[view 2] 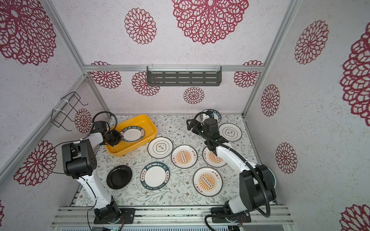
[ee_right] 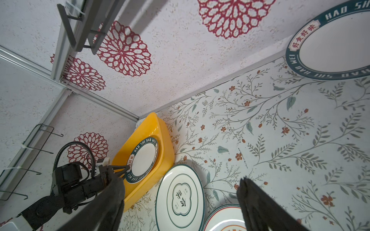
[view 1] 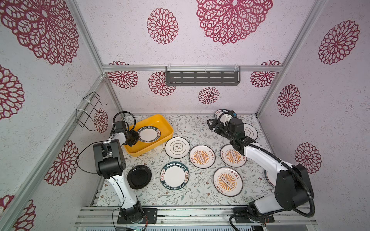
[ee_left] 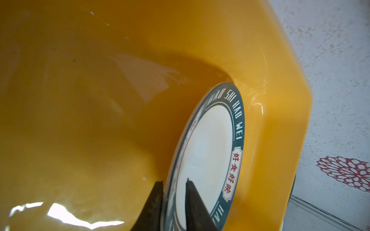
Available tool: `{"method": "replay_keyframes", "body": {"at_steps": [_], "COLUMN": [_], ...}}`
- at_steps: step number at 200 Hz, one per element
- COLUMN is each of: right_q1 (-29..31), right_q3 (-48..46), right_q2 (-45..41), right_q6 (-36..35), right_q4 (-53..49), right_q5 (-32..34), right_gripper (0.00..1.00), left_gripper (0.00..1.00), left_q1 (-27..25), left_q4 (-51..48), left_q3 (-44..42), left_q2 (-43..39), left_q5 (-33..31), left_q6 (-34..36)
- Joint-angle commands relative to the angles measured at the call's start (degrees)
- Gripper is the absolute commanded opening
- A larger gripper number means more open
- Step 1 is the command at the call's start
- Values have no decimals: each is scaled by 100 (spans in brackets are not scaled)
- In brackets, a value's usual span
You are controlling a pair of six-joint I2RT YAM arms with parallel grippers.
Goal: Place the plates into the plastic bin on the countertop
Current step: 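Carry the plate into the yellow bin with the left gripper while the right arm withdraws, then open the left gripper and lift it out of the bin, then reach the right gripper to an orange sunburst plate while the left arm moves to centre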
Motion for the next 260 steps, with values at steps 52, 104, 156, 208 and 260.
{"method": "replay_keyframes", "body": {"at_steps": [52, 104, 156, 208, 260], "right_q1": [-24, -23, -28, -31, -154], "right_q3": [-355, -611, -1266, -1648, -1811], "right_q2": [-787, -1276, -1933, -2478, -2889], "right_q6": [-105, -66, 77, 252, 390], "right_q4": [-163, -835, -1189, -1986, -2630], "right_q5": [496, 634, 491, 845, 1517], "right_gripper": [93, 97, 99, 99, 99], "left_gripper": [70, 82, 97, 97, 97], "left_q1": [-206, -607, -1351, -2550, -4439], "left_q4": [-285, -547, -448, 283, 1197], "left_q3": [48, -238, -1117, -2136, -2716], "left_q2": [-663, -2146, -4148, -5383, -5496], "left_q5": [-691, -1264, -1619, -1165, -2259], "left_q6": [327, 844, 963, -445, -1201]}}
